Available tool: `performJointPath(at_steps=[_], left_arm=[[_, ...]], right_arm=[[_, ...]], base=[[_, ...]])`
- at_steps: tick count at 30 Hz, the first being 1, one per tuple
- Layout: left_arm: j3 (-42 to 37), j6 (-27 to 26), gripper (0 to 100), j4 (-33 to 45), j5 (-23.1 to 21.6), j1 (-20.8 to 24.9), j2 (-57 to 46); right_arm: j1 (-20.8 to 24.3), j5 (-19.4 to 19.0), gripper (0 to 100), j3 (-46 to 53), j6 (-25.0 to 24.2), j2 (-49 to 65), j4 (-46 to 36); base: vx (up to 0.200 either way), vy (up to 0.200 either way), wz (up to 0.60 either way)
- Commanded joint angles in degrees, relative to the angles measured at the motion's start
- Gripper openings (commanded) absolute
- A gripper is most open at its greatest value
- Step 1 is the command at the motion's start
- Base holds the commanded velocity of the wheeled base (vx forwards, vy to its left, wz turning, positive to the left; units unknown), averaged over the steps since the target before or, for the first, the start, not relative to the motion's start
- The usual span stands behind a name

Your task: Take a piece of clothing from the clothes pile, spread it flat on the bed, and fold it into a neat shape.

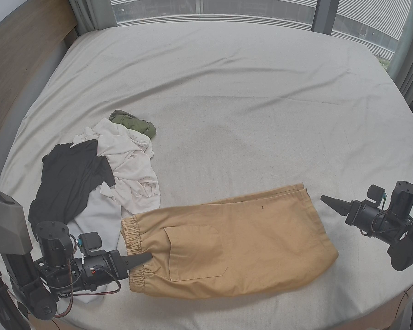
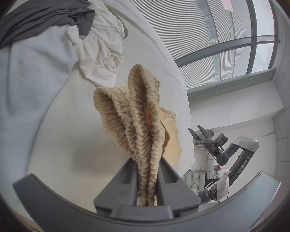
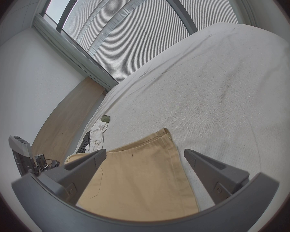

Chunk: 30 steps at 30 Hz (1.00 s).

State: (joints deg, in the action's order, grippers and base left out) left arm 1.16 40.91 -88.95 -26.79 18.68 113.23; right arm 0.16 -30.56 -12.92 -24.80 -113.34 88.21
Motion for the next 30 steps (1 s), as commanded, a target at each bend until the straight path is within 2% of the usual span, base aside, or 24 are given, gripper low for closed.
performJointPath(at_steps=[1,7,30], left_arm=[[-1.2,0.0,0,-0.2,0.1,-1.4,-1.4],[-1.2,0.1,0,-0.1,-1.8,-3.6,-2.6],[-1.2,0.1,0,0.4,-1.9,-8.3,-2.6]], right_arm=[[0.0,0.0,100,-0.1,0.0,-0.8,0.0],[0.0,0.0,100,-0.2,0.0,-1.0,0.0],[0.1,0.0,100,-0.3,0.0,-1.1,0.0]], base=[[0.000,0.000,0.00],[0.000,0.000,0.00],[0.000,0.000,0.00]])
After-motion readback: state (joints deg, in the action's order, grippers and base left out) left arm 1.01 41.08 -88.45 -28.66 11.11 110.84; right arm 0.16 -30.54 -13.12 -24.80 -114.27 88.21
